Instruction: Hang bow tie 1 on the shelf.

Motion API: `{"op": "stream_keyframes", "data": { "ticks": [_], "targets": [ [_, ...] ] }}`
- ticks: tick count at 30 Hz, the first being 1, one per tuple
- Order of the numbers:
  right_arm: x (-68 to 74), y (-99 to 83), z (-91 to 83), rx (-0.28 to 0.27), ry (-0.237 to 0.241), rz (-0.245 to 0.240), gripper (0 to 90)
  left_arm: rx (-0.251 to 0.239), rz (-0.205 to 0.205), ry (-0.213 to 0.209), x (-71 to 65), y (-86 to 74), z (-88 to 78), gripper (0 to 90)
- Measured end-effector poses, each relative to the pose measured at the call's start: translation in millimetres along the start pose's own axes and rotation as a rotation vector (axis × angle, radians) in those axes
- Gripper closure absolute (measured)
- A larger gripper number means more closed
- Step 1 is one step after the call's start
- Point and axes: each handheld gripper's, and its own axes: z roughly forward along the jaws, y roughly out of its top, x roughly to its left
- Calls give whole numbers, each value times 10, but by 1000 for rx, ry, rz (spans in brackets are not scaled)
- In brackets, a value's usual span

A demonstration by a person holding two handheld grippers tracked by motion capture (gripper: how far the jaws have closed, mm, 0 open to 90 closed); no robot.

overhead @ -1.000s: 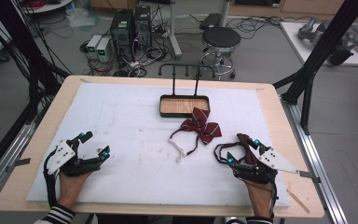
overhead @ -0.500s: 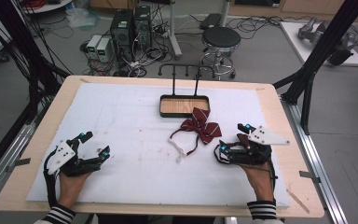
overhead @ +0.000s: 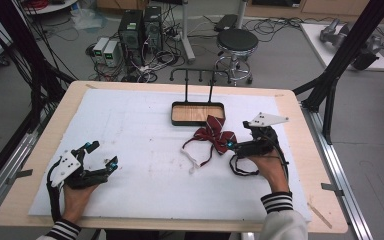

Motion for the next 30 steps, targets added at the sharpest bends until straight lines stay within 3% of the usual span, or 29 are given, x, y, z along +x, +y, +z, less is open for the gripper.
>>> {"op": "stream_keyframes", "data": {
  "ticks": [16, 20, 23, 30],
  "targets": [
    [-133, 357, 534, 245, 74, -29, 96, 2, -3, -1, 5, 0, -1, 143],
    [-139, 355, 627, 258, 106, -38, 97, 1, -4, -1, 6, 0, -1, 143],
    [-136, 314, 751, 313, 117, -50, 97, 1, -3, -1, 4, 0, 0, 143],
    [-142, 299, 902, 351, 142, -54, 98, 3, -2, 0, 3, 1, 1, 143]
  ]
}}
